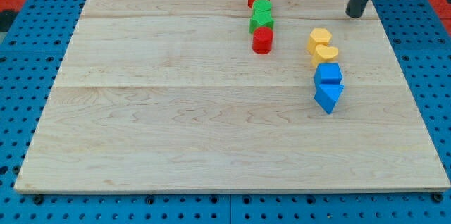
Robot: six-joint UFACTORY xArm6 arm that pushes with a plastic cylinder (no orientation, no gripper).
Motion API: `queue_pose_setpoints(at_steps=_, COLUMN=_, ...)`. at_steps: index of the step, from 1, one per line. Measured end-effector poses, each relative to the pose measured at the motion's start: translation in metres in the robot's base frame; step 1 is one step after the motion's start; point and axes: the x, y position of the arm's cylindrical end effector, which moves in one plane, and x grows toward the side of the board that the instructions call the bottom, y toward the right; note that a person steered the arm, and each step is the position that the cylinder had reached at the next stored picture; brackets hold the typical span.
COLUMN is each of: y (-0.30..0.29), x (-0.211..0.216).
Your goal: Push the green star to the top center
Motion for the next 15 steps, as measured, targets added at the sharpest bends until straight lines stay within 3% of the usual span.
queue_pose_setpoints(at_steps=5, y=-0.077, x=0.022)
queue_pose_setpoints(at_steps=9, y=-0.184, x=0.029)
queue_pose_setpoints(at_steps=12, y=-0.226, x=0.092)
queue_pose_setpoints(at_steps=15, y=-0.232, x=0.047)
